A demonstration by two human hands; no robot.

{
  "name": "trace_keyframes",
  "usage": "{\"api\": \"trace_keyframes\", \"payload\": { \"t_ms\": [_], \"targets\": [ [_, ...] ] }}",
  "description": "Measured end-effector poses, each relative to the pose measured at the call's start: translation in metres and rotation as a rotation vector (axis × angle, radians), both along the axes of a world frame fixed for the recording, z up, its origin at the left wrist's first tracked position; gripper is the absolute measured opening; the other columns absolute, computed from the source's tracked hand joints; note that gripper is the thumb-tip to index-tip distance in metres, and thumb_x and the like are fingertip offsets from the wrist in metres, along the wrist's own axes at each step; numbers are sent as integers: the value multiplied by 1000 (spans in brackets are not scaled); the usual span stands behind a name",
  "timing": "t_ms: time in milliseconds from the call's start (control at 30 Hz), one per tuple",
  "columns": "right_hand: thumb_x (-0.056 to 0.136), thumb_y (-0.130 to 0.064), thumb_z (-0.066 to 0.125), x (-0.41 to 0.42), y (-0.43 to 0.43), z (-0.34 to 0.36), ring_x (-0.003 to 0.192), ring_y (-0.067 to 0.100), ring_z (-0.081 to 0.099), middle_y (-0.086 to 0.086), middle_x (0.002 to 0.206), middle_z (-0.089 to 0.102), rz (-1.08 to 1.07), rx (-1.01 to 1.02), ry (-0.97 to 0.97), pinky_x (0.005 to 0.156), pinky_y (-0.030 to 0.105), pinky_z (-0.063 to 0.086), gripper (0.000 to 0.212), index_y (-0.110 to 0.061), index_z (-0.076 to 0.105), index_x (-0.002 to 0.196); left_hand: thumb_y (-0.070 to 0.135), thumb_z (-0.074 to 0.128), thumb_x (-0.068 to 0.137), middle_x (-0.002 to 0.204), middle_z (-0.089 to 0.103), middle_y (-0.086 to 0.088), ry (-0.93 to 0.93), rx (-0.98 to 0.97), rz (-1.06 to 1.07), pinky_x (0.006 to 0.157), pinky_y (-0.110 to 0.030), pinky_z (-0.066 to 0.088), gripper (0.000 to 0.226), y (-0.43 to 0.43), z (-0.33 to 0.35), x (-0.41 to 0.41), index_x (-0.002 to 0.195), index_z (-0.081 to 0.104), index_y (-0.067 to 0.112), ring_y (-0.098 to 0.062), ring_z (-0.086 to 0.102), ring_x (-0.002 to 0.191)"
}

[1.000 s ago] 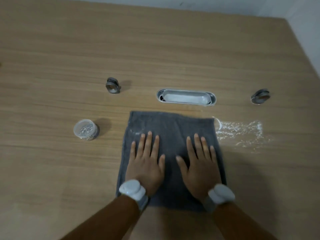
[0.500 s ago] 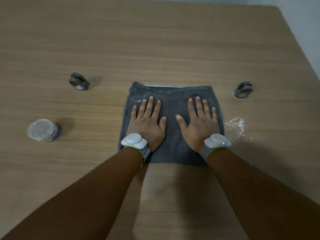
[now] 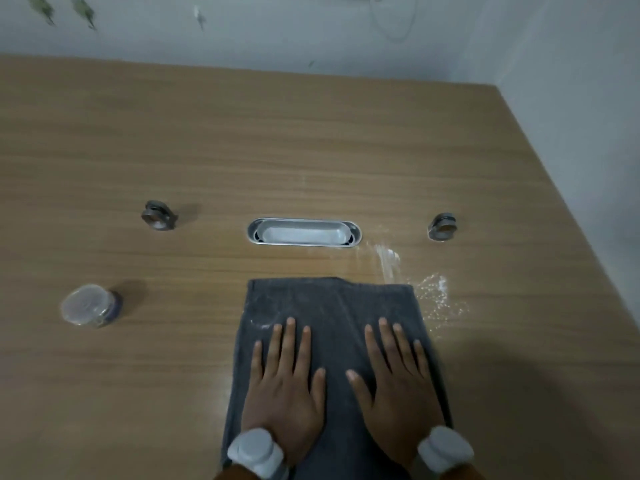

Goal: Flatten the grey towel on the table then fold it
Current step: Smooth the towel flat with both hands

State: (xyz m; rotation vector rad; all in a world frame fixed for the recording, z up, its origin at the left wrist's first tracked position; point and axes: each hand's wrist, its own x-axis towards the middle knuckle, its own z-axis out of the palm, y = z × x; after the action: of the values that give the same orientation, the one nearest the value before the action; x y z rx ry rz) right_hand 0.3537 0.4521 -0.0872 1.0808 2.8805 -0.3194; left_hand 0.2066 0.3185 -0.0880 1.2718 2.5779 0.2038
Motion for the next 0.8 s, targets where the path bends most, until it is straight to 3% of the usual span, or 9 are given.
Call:
{"api": "trace_keyframes", "payload": {
  "t_ms": [233,333,533,667,800],
  "targets": [
    [98,-73,11,-53,80,0,158,24,0,4,171,5,-57,54,-15,127,48,1,81,-26,5,163,56,10,101,169,1,-3,37,52,-48,125,-47,-5,69,77,2,-53,161,6,23,-20,-4,155],
    [95,-76,6,-73,118,-2,157,21,-7,1,171,-4,-81,4,-48,127,47,-5,84,-27,0,163,55,12,101,169,1,-3,62,31,-26,124,-46,-7,68,107,1,-63,161,6,23,-20,-4,155],
    [102,-64,21,-37,90,2,157,27,9,8,169,14,-34,38,36,127,49,6,75,-19,17,162,52,14,103,169,3,-4,60,42,29,125,-45,-5,67,95,5,-33,161,10,21,-22,-1,156],
    [102,-65,21,1,76,2,157,26,9,7,170,15,-11,17,17,127,49,8,75,-21,18,163,53,11,102,168,2,-5,38,8,54,125,-47,-3,68,79,8,6,161,10,20,-22,-2,156],
    [101,-65,28,-14,99,4,156,31,15,11,168,21,16,37,48,126,53,10,76,-19,26,161,54,20,102,169,7,-6,58,14,65,125,-48,-3,68,95,7,-4,161,13,21,-24,3,156]
  ]
}}
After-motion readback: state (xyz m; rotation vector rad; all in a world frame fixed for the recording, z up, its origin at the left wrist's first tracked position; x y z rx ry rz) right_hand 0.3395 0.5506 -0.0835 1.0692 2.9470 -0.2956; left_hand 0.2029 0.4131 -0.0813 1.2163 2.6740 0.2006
